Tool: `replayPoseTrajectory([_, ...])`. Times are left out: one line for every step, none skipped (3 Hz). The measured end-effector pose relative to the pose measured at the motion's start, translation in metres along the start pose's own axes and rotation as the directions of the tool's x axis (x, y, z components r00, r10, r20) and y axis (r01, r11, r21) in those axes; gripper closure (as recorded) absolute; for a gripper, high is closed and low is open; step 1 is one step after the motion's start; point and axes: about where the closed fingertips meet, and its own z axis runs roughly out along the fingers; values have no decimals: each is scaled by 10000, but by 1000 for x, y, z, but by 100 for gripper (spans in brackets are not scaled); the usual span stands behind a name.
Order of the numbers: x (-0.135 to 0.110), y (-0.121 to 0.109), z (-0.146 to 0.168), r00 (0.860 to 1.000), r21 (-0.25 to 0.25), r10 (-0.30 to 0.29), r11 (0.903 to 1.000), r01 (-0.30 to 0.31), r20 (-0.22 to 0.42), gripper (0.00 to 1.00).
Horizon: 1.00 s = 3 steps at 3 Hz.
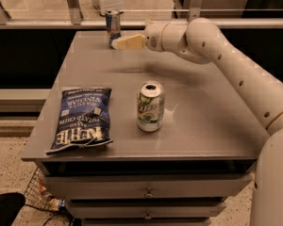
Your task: Knock redbull can over
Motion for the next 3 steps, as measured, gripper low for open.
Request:
replayPoseTrajectory([-3,-15,33,9994,349,-358,9988,358,-10,0])
replayPoseTrajectory([-3,-15,33,9994,344,-357,9988,358,-10,0])
replayPoseTrajectory([0,-11,39,9995,667,-256,9975,245,170,0])
